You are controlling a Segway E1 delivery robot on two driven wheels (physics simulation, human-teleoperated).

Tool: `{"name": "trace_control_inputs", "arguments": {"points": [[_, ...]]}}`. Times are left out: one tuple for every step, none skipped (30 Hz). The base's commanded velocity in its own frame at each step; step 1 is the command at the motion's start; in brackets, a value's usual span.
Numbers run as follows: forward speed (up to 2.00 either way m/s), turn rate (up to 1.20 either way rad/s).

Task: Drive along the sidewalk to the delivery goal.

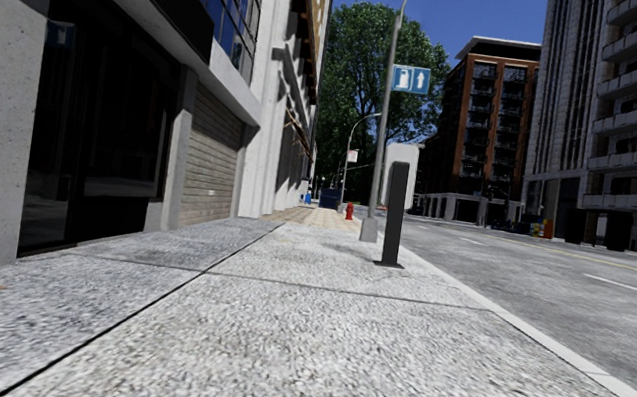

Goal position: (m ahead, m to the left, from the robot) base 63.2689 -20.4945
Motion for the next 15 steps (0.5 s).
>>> {"name": "trace_control_inputs", "arguments": {"points": [[2.00, 0.00], [2.00, 0.00], [2.00, 0.00], [2.00, 0.00], [2.00, 0.00], [2.00, 0.00], [2.00, 0.00], [2.00, 0.00], [2.00, 0.00], [2.00, 0.00], [2.00, 0.00], [2.00, 0.00], [2.00, 0.00], [2.00, 0.00], [2.00, 0.00]]}}
